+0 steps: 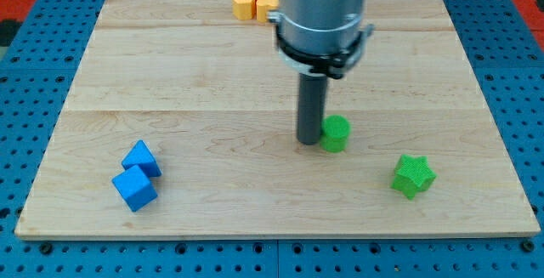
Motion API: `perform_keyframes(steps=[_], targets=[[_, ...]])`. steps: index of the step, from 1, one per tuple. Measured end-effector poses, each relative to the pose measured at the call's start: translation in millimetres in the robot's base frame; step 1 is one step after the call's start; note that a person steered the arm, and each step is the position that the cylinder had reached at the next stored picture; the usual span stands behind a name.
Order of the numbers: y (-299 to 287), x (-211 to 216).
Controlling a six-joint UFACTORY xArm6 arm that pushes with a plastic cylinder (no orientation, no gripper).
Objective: Push the green circle into the green star
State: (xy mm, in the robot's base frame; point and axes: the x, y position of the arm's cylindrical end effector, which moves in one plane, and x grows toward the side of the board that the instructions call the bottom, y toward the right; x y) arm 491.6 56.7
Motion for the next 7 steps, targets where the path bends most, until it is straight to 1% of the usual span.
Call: perform_keyframes(steps=[1,2,3,4,5,6,7], targets=[[4,-34],[24,-34],[67,17],[70,13],[62,3],[55,3],[38,2]])
